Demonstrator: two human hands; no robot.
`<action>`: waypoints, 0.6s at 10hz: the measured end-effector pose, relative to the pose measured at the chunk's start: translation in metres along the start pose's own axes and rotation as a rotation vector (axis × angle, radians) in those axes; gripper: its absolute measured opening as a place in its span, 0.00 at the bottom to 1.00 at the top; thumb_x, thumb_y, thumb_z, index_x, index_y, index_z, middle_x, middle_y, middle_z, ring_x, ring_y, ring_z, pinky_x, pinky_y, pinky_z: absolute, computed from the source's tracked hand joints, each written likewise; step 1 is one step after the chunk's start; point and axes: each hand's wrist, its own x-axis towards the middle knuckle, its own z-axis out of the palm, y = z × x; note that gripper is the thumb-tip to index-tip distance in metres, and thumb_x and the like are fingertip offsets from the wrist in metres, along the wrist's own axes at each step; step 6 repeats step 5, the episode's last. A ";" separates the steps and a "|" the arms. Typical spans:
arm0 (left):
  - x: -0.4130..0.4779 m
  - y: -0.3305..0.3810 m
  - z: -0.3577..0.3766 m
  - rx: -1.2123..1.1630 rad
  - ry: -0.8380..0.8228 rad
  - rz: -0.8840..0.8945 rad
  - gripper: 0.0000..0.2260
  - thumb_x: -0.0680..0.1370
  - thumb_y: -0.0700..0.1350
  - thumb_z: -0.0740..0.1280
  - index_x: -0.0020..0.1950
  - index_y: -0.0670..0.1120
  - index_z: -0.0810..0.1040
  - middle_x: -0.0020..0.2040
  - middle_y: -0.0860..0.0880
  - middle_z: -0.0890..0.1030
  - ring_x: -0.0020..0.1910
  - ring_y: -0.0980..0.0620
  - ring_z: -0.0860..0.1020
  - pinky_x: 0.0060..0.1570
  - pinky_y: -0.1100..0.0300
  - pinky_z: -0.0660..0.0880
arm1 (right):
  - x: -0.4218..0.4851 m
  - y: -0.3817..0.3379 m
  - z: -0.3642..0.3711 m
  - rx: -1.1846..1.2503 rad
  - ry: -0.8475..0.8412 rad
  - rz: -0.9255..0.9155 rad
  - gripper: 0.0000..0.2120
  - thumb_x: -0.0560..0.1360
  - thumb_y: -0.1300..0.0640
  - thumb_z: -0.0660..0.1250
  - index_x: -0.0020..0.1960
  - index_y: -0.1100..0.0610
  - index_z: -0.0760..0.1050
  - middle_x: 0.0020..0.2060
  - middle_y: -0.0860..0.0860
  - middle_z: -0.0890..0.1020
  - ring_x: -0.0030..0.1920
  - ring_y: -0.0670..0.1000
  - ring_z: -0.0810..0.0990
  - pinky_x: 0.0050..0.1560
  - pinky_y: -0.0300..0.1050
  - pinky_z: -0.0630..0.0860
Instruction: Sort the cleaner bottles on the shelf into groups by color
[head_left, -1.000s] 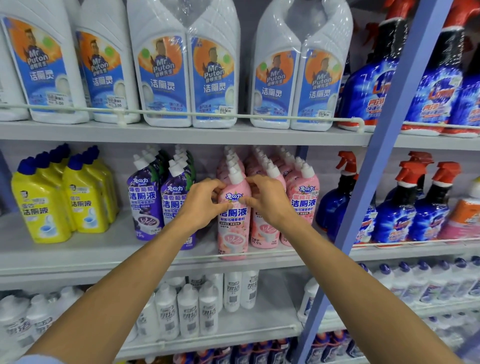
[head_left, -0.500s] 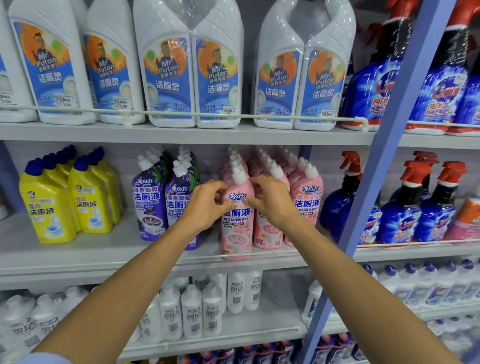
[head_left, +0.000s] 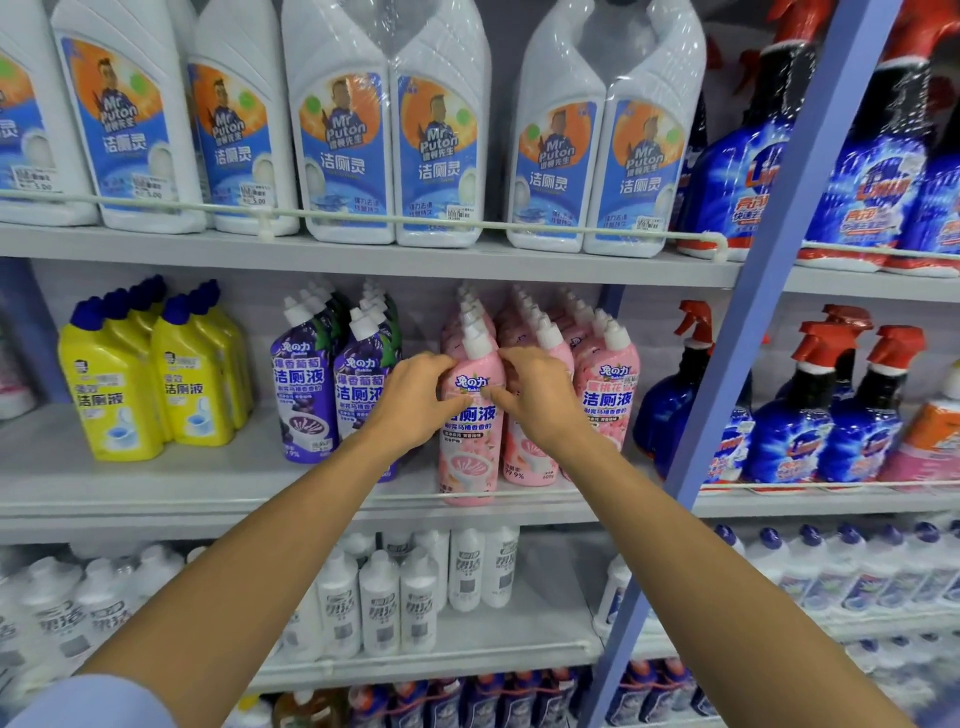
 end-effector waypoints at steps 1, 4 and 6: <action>-0.004 0.006 -0.006 0.065 -0.052 0.006 0.13 0.74 0.53 0.75 0.53 0.49 0.81 0.46 0.50 0.79 0.44 0.50 0.79 0.46 0.49 0.80 | -0.005 -0.001 -0.002 -0.024 -0.004 -0.003 0.15 0.76 0.49 0.73 0.53 0.59 0.77 0.44 0.53 0.79 0.43 0.53 0.77 0.43 0.47 0.74; -0.064 0.042 -0.032 0.397 -0.278 0.032 0.29 0.77 0.61 0.67 0.73 0.47 0.67 0.58 0.45 0.75 0.59 0.43 0.74 0.54 0.46 0.76 | -0.052 -0.006 -0.010 -0.126 -0.166 -0.055 0.23 0.79 0.46 0.68 0.65 0.62 0.72 0.61 0.57 0.76 0.62 0.59 0.75 0.58 0.53 0.74; -0.081 0.049 -0.036 0.497 -0.318 0.058 0.36 0.77 0.66 0.64 0.77 0.45 0.62 0.64 0.44 0.73 0.64 0.43 0.72 0.60 0.47 0.74 | -0.065 -0.010 -0.007 -0.154 -0.220 -0.107 0.25 0.79 0.44 0.67 0.66 0.62 0.72 0.64 0.58 0.75 0.65 0.61 0.73 0.63 0.55 0.73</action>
